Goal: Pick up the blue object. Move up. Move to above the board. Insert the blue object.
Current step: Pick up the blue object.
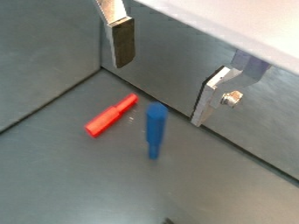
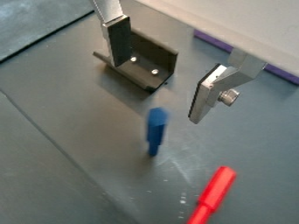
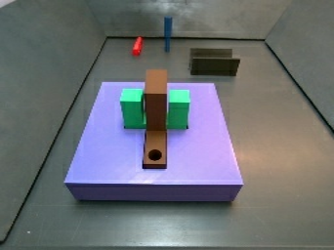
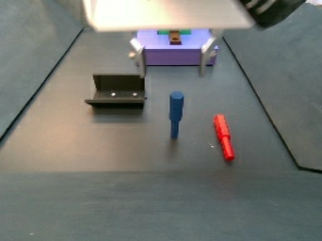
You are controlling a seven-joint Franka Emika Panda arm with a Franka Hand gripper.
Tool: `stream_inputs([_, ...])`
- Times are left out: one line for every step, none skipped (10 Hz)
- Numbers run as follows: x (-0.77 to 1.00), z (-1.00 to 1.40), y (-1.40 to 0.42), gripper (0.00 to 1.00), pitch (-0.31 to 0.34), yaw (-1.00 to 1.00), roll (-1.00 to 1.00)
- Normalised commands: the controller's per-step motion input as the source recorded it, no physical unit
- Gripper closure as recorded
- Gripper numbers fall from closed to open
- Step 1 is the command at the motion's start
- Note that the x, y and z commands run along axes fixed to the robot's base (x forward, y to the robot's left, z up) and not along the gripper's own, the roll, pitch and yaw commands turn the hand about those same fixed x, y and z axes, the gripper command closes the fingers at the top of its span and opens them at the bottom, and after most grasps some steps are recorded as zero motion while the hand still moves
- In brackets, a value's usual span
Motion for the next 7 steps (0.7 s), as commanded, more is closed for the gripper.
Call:
stream_inputs([0.24,-0.36,0.0,0.0,0.0,-0.08,-0.05])
stream_inputs([0.0,-0.34,0.0,0.0,0.0,-0.09,-0.02])
stream_inputs([-0.17,-0.29,0.0,0.0,0.0,-0.1,-0.01])
stream_inputs([-0.27,-0.24,0.0,0.0,0.0,-0.11,-0.02])
stream_inputs([-0.26,-0.25,0.0,0.0,0.0,-0.11,-0.03])
stream_inputs([0.0,-0.35,0.03,0.0,0.0,-0.03,0.0])
stream_inputs([0.0,-0.37,0.07,0.0,0.0,-0.02,0.01])
